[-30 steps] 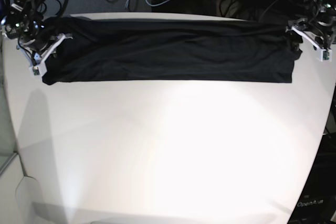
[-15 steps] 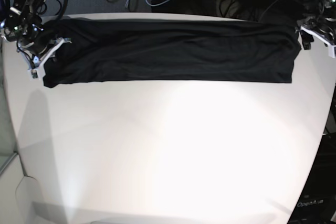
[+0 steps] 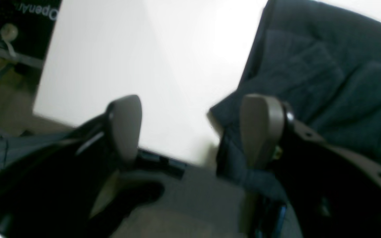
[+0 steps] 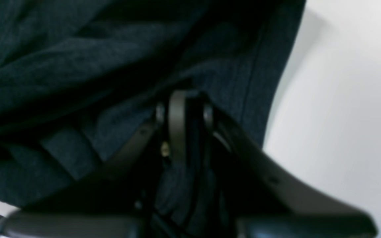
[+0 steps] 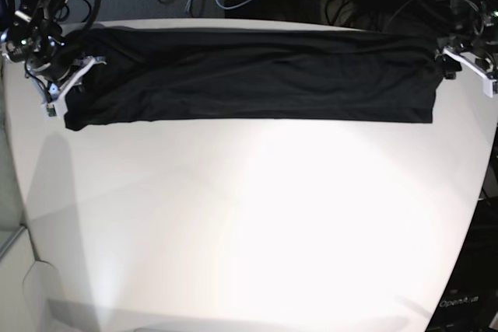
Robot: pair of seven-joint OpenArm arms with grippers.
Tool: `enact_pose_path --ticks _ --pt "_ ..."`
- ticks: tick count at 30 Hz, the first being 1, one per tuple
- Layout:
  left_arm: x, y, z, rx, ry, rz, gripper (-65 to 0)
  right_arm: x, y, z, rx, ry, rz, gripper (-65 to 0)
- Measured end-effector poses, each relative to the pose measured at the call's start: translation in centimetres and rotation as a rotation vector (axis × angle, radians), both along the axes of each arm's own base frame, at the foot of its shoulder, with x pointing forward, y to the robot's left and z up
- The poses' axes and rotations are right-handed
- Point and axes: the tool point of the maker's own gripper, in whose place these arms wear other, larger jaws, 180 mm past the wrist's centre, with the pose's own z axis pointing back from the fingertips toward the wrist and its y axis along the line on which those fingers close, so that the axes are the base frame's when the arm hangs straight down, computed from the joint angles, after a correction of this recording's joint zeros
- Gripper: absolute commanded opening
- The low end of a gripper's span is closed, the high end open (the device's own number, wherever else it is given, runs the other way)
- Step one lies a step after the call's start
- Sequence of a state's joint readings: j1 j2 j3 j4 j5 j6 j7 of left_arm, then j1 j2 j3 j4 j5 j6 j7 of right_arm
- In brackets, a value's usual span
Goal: Fold the T-shirt properly
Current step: 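Hold both ends of the folded strip with both grippers, then lift the strip end with the left gripper and fold it toward the right gripper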
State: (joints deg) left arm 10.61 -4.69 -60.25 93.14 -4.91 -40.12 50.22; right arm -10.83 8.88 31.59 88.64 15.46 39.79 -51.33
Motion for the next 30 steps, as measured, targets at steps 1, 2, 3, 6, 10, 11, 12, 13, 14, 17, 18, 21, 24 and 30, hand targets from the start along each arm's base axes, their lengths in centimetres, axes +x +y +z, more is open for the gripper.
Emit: enact_pose_path --ticks 1,2,3,6,10,11,12,13,14,17,18,21,24,30 --pt "0.1 0.0 0.0 -0.004 0.001 0.002 -20.9 0.0 0.0 0.0 0.0 0.0 0.0 -59.8" --pt "0.4 0.0 0.1 -0.005 -0.006 0.003 -20.9 0.0 0.0 0.0 0.0 -0.001 0.0 -59.8" --pt "0.7 0.0 0.2 -0.006 -0.014 0.001 -20.9 0.0 0.0 0.0 0.0 0.0 0.0 -59.8" --pt "1.1 -0.2 0.3 -0.012 -0.026 -0.003 -20.9 0.0 0.0 0.0 0.0 0.001 0.0 -59.8" --pt "1.0 -0.7 -0.2 -0.007 0.005 -0.026 -20.9 0.0 0.0 0.0 0.0 0.001 0.0 -59.8" --pt "1.3 -1.3 -0.4 -0.011 0.012 -0.048 -20.9 0.0 0.0 0.0 0.001 0.001 0.0 -59.8" --pt "1.8 -1.9 -0.4 -0.019 0.008 -0.07 -20.9 0.0 0.1 0.0 0.001 0.0 0.0 -59.8" --pt "2.3 -2.5 -0.4 -0.028 -0.003 -0.089 -20.9 0.0 0.1 0.0 0.0 0.001 0.003 -59.8" --pt "2.6 -2.8 -0.4 -0.036 -0.012 -0.099 -20.9 0.0 0.2 -0.1 -0.001 0.004 0.007 -59.8" --pt "2.8 -3.0 -0.5 -0.03 -0.004 -0.108 -20.9 0.2 0.6 -0.1 -0.003 0.005 0.028 -59.8" --pt "2.8 -3.1 -0.6 -0.027 0.006 -0.113 -20.9 0.2 0.7 -0.1 -0.004 0.006 0.03 -59.8" --pt "3.3 -3.8 -0.6 -0.035 0.0 -0.135 -20.9 0.3 0.8 -0.1 -0.003 0.004 0.033 -59.8" --pt "3.6 -3.8 -0.7 -0.042 -0.012 -0.134 -20.9 0.3 0.8 -0.1 -0.005 0.005 0.034 -59.8" --pt "4.2 -4.9 -3.2 -0.129 0.014 -0.132 -20.9 0.3 0.8 -0.1 -0.006 0.007 0.035 -59.8"
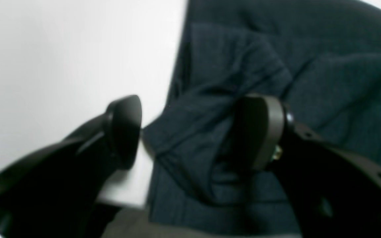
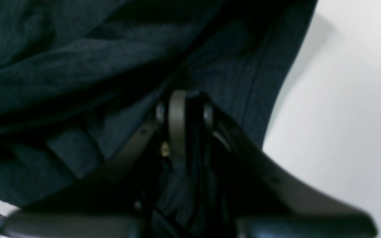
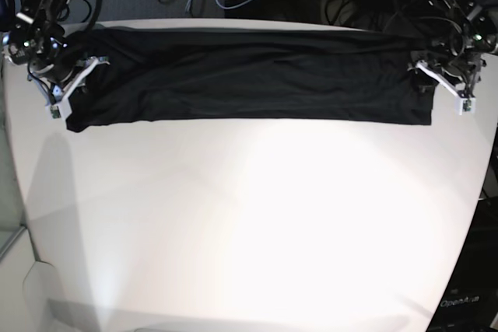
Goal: Fold the T-shirt properly
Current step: 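Lift the strip end with the left gripper and fold it toward the right gripper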
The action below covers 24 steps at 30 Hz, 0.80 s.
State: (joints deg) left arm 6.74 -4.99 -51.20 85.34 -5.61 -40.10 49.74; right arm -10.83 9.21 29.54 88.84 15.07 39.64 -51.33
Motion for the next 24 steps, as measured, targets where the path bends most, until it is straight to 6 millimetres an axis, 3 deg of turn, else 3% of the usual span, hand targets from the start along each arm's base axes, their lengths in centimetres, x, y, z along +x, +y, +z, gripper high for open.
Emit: enact_pose_path --ticks 16,18,24 --pt "1.0 0.0 -0.7 -0.01 -0.024 0.008 -22.2 0.0 0.0 0.1 -0.001 -0.001 0.001 -59.8" --pt "1.0 -0.1 -1.0 -0.021 -0.029 0.011 -28.2 0.0 0.0 0.1 -0.001 -0.001 0.001 -59.8" --pt "2.1 -0.4 -1.7 -0.091 -0.076 0.021 -63.6 0.1 0.1 0.1 0.0 -0.002 0.002 -59.8"
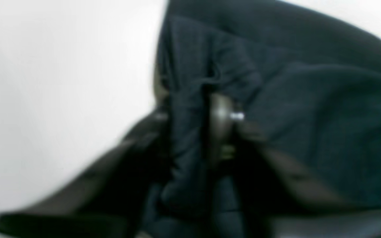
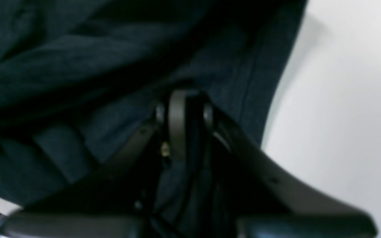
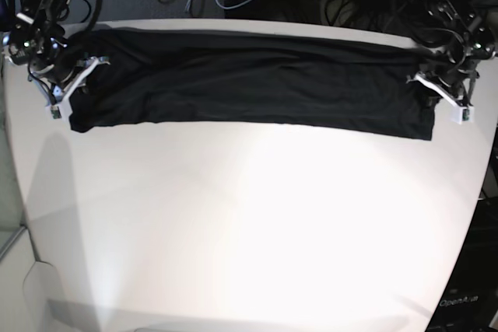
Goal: Fold the T-shirt properly
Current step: 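Lift the strip end with the left gripper and fold it toward the right gripper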
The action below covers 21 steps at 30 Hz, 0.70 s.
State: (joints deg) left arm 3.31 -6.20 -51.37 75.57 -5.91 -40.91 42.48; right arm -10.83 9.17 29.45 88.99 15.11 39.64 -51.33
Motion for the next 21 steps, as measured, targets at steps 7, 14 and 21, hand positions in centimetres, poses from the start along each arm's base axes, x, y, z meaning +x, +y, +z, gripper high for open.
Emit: enact_pose_path --ticks 7,14,21 --pt "0.1 0.3 0.2 0.006 0.0 -0.008 -65.0 0.0 0.0 0.0 0.0 -0.001 0.0 -59.8" --pt "-1.3 0.2 2.1 0.145 0.085 -0.021 -65.0 0.0 0.0 -0.1 0.0 0.001 0.0 -59.8" --pt "0.8 -3.4 5.9 0.267 0.05 -0.115 -65.0 -0.1 0.0 0.0 0.003 0.0 0.0 -59.8"
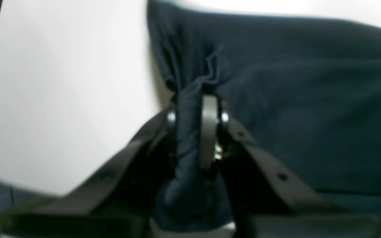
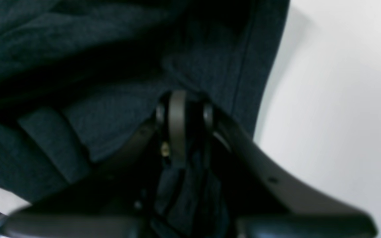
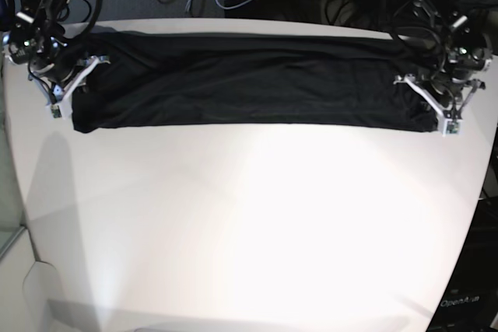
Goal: Fold the T-shirt properly
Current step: 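Lift the strip end with the left gripper and fold it toward the right gripper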
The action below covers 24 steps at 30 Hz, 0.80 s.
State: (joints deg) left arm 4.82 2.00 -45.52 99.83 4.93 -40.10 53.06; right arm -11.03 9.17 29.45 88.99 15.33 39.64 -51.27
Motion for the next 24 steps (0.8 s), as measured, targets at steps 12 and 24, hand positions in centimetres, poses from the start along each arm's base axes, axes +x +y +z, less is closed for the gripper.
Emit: enact_pose_path --ticks 12,24 --pt "2.3 -7.2 2.0 0.115 0.002 -0.173 -65.0 0.0 0.1 0.0 0.003 -0.004 0.0 -59.8" --pt "2.3 -16.4 1.2 0.079 0.009 -0.463 -65.0 0.1 0.2 0.0 0.005 -0.003 0.001 -59.8"
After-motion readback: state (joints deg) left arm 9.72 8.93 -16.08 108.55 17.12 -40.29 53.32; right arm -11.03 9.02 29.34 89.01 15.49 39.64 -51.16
